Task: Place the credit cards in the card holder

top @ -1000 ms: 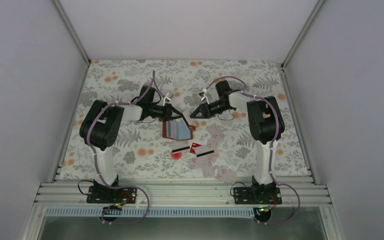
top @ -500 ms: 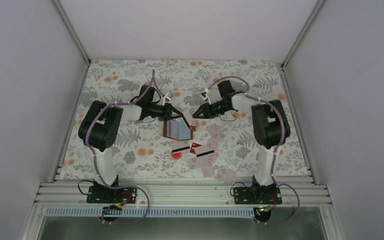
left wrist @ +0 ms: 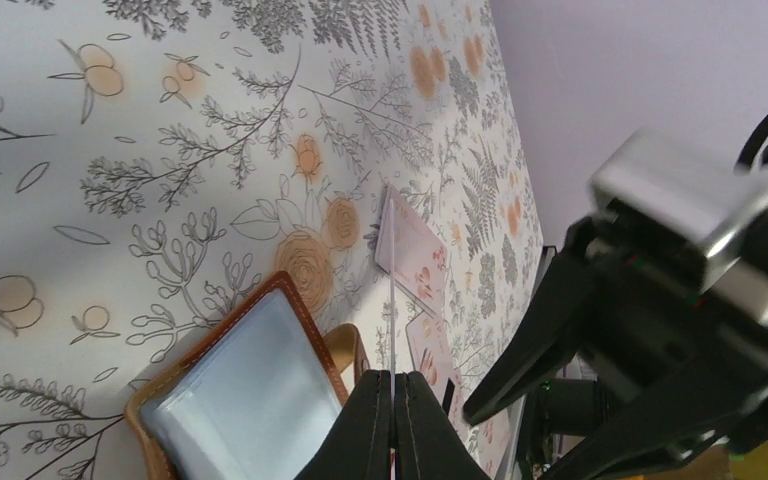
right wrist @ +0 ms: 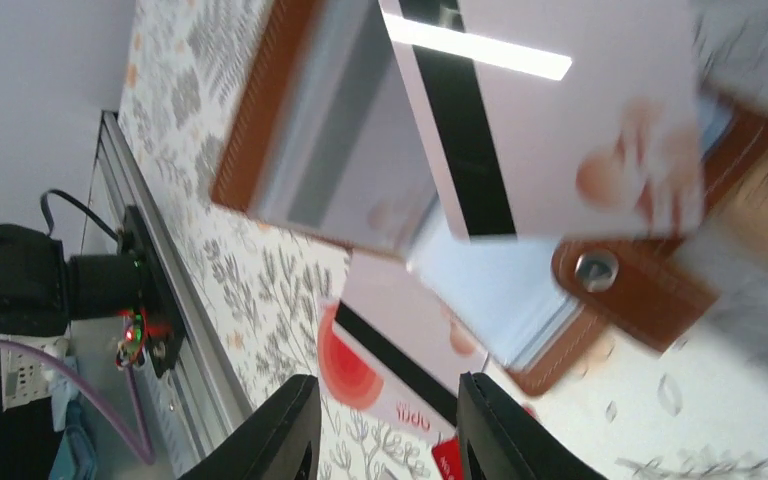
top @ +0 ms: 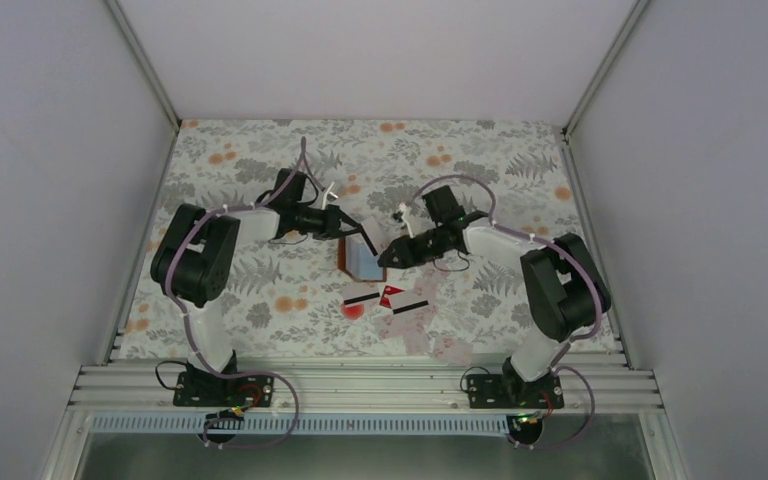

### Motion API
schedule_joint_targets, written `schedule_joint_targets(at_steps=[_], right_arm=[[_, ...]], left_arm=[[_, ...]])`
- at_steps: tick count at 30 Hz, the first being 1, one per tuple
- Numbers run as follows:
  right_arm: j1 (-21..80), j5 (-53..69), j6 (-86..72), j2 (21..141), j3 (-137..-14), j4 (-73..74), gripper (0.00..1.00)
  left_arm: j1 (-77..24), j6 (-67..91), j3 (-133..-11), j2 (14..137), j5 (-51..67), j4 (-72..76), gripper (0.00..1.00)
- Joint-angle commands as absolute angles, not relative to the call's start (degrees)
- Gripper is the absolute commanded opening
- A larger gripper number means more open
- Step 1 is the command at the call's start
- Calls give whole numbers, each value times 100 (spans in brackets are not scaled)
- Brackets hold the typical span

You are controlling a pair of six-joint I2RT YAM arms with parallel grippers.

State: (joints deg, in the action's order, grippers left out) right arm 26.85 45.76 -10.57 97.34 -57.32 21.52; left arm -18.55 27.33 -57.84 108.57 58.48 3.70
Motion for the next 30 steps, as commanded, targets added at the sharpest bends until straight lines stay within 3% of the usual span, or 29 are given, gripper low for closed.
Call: schedule_joint_targets(at_steps=[1,13,30], right_arm=[[3007,4487,-1323,9659,-5415,1768,35],[3360,3950,-2129,10369,-5326,635,30],[3386,3477,-2228,10880,-5538,871,27]], left_arm=[[-1777,2457,-5863,10700,5764,194,2],[-1596,1680,-6322,10341,5169,-1376,2],[-1590,953,-6760,10343,3880,-2966,2]])
